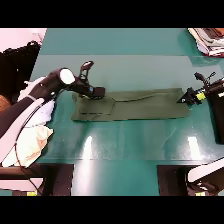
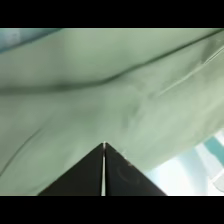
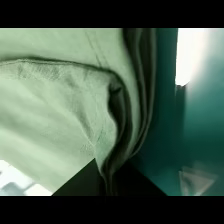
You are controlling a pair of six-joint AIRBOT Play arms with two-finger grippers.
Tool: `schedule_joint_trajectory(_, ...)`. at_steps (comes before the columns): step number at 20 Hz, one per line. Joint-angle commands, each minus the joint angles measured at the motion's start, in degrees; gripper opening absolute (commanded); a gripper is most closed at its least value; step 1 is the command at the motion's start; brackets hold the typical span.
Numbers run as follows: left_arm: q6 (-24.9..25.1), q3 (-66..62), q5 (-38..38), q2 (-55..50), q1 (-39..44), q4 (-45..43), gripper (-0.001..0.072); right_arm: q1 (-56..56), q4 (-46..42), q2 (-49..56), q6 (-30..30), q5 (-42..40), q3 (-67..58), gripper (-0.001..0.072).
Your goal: Fold the shirts.
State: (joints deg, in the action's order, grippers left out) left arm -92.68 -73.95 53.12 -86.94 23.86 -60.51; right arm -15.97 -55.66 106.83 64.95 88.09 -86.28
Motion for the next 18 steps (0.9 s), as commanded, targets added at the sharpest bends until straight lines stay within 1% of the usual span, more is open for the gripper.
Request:
schedule_joint_trajectory(1,0.1,-8.2,-0.1,-7.4,3.7,1.5,0.0031,0.6,5.6,-5.3,-1.4,-0.5,-0.1,0.0016)
schedule_joint_trajectory(3,0.1,-14.3,0.5,-12.8,6.0,1.5,0.003,1.4,10.9,-10.5,-1.3,-0.5,-0.2,0.0016)
schedule_joint_trajectory(5,0.1,-20.0,0.7,-17.9,8.1,2.2,0.003,3.4,15.9,-15.6,0.6,-0.8,-0.2,0.0016)
schedule_joint_trajectory(7,0.1,-24.6,1.0,-22.1,9.9,2.7,0.003,6.8,20.7,-20.1,0.9,-1.6,-0.2,0.0016)
schedule_joint_trajectory(9,0.0,-27.9,1.0,-25.2,11.6,3.4,0.003,10.7,23.5,-23.2,2.4,-1.7,-0.3,0.0015)
schedule_joint_trajectory(11,0.1,-29.2,-0.2,-26.8,12.6,4.5,0.003,14.6,26.0,-25.1,3.7,-2.0,-0.3,0.0016)
schedule_joint_trajectory(13,0.1,-29.4,-1.4,-27.1,13.1,4.6,0.003,18.3,28.6,-25.8,3.7,-2.4,-1.0,0.0016)
schedule_joint_trajectory(18,0.0,-29.4,-1.0,-27.1,13.0,2.2,0.0031,26.3,28.9,-25.8,4.2,-4.2,-7.3,0.0016)
